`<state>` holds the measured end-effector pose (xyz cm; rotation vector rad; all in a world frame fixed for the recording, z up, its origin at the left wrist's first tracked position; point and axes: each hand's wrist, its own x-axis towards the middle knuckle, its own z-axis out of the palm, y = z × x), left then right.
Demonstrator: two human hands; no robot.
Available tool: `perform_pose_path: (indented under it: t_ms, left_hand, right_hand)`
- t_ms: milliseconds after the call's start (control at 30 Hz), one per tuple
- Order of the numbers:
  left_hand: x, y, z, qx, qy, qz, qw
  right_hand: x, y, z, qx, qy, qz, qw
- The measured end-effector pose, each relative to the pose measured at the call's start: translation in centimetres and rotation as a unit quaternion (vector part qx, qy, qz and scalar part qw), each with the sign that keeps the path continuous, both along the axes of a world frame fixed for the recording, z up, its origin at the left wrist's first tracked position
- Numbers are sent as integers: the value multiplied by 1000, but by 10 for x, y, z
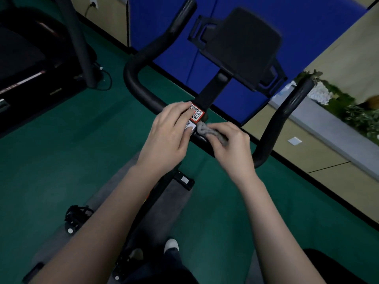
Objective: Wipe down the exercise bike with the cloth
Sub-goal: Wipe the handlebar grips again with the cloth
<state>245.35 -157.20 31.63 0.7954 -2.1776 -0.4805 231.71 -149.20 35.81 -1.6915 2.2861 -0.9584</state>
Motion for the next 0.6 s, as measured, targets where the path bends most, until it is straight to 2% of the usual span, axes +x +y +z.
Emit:
perform_pose_path:
  t_ms: [200,433,600]
  left_hand:
    - [1,-6,-5,17,6,-30,999]
    - [3,-11,-8,24,37,-47,998]
    - [3,-13,-12,23,48,-43,998]
  right_hand:
    - [6,14,-9,-59,27,7,998]
    - [-2,7,-8,-50,74,73,993]
    - [-4,16,-13,-84,130,103,982]
